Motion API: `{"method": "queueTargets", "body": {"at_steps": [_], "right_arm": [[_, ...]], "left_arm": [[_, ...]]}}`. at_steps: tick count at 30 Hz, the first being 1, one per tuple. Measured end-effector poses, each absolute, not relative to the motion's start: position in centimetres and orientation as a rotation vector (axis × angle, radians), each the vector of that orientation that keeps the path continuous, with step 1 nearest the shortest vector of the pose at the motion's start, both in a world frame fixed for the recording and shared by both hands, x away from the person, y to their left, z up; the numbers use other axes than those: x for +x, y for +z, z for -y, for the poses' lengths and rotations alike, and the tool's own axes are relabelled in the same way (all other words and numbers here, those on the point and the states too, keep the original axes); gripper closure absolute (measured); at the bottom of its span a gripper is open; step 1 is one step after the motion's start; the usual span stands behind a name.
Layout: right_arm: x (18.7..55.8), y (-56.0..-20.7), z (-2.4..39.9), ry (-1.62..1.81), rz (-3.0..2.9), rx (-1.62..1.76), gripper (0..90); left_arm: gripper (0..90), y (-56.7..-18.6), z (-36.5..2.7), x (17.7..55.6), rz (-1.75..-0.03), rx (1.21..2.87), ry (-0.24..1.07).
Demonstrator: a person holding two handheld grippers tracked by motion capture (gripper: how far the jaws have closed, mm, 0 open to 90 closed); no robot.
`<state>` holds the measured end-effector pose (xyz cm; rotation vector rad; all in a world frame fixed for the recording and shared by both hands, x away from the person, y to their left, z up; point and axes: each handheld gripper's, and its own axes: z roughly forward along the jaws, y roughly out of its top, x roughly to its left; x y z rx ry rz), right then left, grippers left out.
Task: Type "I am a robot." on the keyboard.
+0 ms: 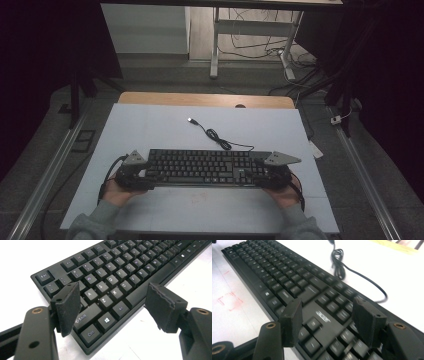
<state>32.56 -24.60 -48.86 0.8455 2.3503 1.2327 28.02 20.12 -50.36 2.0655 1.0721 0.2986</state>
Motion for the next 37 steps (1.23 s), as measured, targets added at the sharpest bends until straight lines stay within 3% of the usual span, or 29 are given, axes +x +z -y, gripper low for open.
{"method": "queueTargets", "body": {"at_steps": [20,37], "right_arm": [[29.8,-49.7,30.8,1.181,-2.293,0.925,41.0],[29.9,-49.9,30.9,1.173,-2.308,0.916,41.1]], "left_arm": [[28.5,-50.7,-21.3,25.8,-1.077,2.040,0.341],[28.4,-50.9,-21.5,25.8,-1.078,2.045,0.345]]}}
